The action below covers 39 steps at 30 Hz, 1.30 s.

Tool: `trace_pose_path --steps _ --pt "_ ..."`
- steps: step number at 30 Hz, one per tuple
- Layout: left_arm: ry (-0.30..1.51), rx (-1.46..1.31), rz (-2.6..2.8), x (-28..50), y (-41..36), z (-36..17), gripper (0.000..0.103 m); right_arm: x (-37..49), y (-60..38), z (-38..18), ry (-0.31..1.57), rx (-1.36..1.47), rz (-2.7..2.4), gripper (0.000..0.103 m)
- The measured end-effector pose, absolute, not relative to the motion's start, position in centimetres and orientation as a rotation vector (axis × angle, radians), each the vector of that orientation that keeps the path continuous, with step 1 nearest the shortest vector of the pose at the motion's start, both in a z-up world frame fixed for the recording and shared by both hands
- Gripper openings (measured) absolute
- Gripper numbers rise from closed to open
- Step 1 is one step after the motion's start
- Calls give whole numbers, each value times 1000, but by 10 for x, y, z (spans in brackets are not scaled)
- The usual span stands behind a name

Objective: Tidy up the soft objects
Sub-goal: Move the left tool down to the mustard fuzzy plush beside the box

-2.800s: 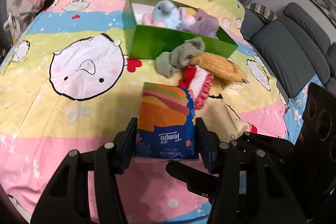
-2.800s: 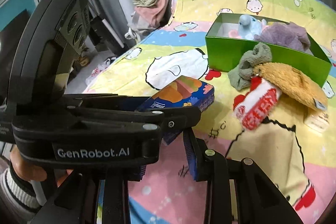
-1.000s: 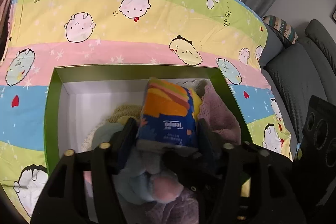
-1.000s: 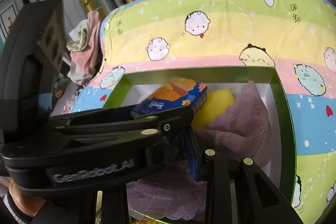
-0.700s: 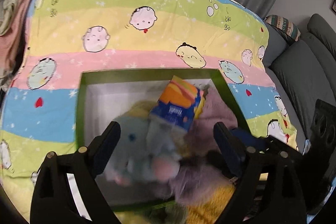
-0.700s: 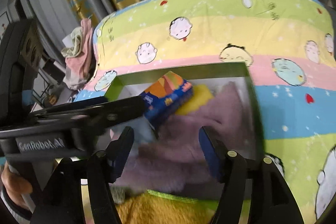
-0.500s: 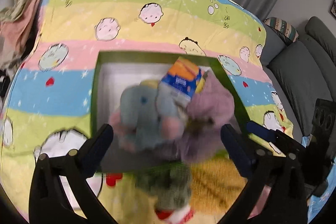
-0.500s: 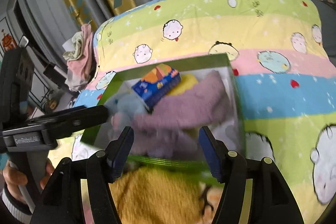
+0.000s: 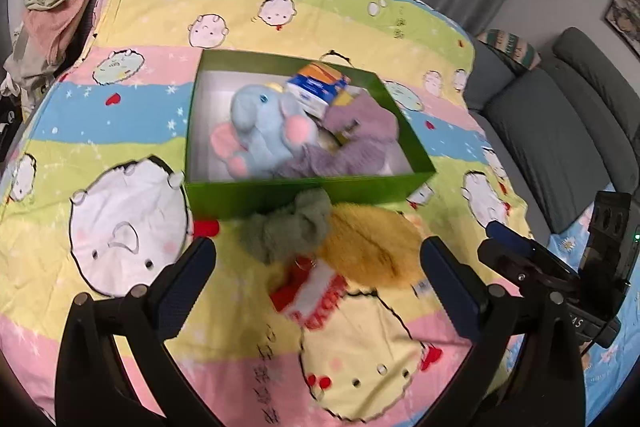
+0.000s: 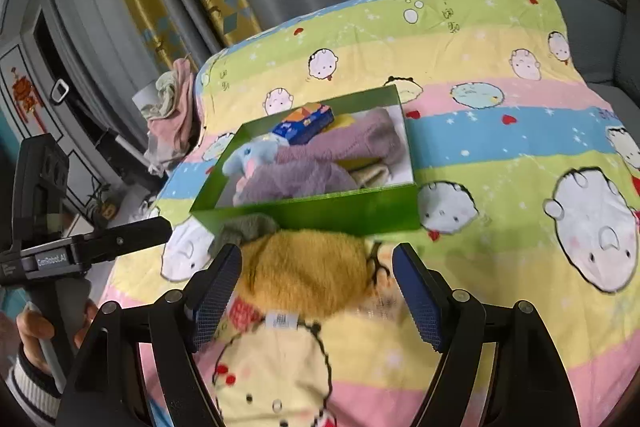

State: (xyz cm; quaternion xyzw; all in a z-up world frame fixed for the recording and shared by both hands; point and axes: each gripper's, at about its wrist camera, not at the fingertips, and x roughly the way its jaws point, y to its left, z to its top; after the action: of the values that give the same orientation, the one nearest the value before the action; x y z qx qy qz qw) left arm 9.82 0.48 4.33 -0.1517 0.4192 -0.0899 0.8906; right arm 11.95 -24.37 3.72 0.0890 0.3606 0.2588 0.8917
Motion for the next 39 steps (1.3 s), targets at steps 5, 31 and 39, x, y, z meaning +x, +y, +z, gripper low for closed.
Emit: trace_pose_path --steps 5,31,39 --pt "863 -340 -201 77 3 41 102 95 -253 37 742 170 535 79" --pt "1054 -567 -423 128 -47 -3 101 95 -223 -15 707 -83 613 79" --pt "1051 -611 -408 143 -39 -13 81 113 -197 -23 672 -145 688 79"
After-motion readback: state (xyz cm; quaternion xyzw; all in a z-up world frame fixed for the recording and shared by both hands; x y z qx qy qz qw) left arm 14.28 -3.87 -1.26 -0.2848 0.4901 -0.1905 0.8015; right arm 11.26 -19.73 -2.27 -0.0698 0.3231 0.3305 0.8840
